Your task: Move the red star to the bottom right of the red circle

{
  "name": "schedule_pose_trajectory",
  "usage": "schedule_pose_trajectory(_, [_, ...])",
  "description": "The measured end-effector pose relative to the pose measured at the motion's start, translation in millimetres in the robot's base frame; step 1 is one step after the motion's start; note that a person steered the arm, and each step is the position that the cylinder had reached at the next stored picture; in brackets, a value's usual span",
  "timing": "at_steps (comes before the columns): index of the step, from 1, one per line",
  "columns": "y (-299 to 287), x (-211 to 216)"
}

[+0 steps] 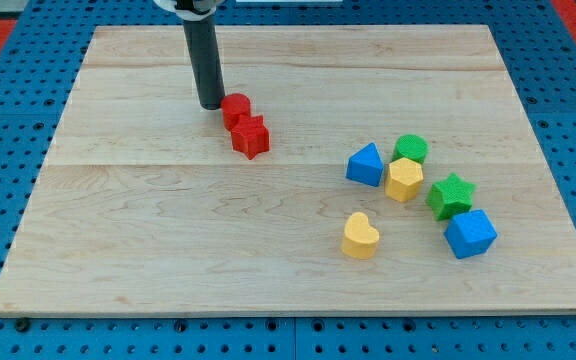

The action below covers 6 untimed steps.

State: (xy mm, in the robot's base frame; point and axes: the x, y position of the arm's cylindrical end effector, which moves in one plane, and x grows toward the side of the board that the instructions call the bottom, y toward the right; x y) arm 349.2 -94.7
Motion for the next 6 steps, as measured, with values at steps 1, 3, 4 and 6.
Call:
schedule_pose_trajectory(1, [-5,5])
schedule_pose_trajectory(3, [-11,117])
schedule_pose_trajectory(4, [27,91])
schedule_pose_trajectory(6, [74,72])
